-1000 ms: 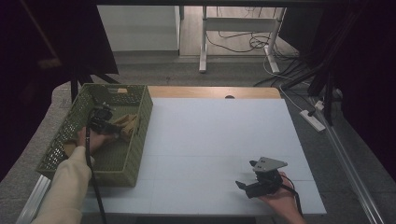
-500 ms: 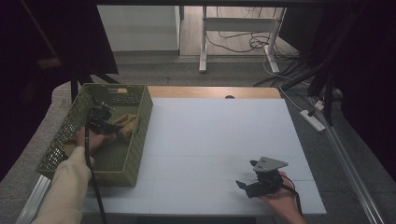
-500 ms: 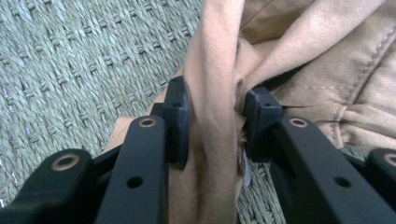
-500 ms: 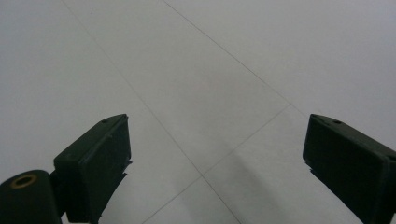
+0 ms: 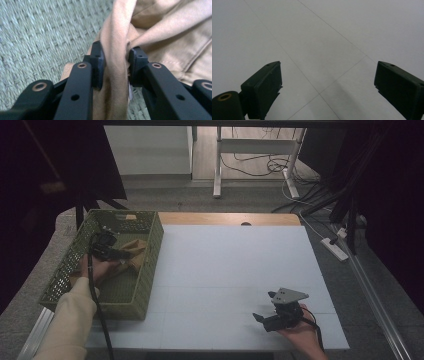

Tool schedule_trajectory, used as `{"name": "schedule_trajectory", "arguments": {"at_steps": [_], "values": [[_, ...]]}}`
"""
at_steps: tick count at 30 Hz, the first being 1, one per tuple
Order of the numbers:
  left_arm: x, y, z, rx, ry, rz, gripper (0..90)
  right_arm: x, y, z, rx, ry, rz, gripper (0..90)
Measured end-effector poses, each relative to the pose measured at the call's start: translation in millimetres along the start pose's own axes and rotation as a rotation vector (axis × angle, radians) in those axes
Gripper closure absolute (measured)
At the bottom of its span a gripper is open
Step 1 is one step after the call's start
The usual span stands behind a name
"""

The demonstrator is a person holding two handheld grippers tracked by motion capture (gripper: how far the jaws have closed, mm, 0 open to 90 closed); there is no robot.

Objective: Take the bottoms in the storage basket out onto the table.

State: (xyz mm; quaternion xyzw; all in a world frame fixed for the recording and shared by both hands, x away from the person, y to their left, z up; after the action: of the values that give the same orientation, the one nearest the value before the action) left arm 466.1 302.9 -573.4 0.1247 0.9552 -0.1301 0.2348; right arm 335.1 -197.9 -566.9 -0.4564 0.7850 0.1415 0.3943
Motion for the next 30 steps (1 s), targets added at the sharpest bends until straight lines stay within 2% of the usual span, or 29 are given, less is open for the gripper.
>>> {"name": "schedule_trajectory", "arguments": {"at_steps": [6, 10, 18, 30], "values": [[-2.8, 2.5, -7.8, 0.019, -0.046, -0.025, 70.8, 0.3, -0.4, 0.4, 0.002, 0.002, 0.0, 7.5], [-6.1, 2.3, -14.3, 0.015, -0.086, -0.036, 71.1, 0.0, -0.5, -0.4, 0.002, 0.0, 0.002, 7.5], [-9.5, -2.1, -24.3, 0.011, -0.121, -0.022, 71.5, 0.0, -0.4, -0.5, 0.003, -0.001, 0.001, 7.5], [-12.2, -3.2, -38.8, 0.023, -0.191, -0.039, 71.6, 0.0, -0.4, -0.4, 0.005, 0.0, 0.003, 7.5]]}}
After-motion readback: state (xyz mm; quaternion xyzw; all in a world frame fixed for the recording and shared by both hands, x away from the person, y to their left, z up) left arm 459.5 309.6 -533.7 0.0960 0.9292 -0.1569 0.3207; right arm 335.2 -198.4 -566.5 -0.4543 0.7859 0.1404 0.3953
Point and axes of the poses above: each handheld gripper's, and its own axes: z roughly forward along the jaws, x roughly out of its underside, y roughly to its left, the point moved 10 cm from there along z, roughly forward along the jaws, and after that the axes turned 4 degrees about -z, right-handed, at the moved point
